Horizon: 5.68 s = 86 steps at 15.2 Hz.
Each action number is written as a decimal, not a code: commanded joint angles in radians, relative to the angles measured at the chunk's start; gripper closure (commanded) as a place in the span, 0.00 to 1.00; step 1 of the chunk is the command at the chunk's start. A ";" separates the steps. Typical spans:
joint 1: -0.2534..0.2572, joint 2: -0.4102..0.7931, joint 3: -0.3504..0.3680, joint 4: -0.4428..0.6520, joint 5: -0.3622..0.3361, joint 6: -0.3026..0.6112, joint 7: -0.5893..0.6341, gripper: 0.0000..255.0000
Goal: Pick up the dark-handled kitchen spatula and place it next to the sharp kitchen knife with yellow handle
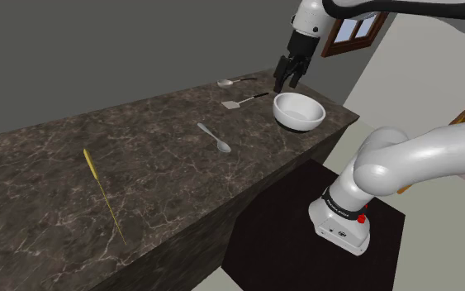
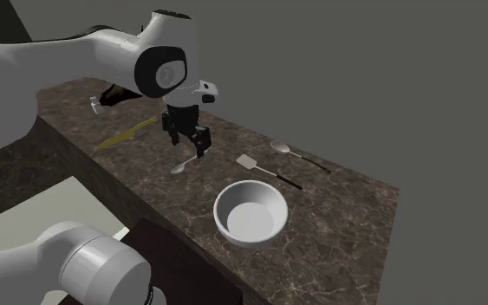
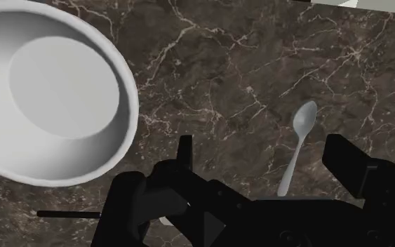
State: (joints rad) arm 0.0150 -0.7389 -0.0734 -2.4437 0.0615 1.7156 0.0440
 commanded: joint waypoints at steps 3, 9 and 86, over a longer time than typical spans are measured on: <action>0.011 0.028 -0.053 -0.010 -0.043 0.028 -0.131 0.00; 0.055 0.169 -0.208 0.011 -0.154 0.132 -0.517 0.00; 0.303 0.861 -0.334 0.579 -0.080 0.254 -1.491 1.00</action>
State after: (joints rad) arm 0.3070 0.1187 -0.4165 -1.8718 -0.0198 1.9748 -1.4685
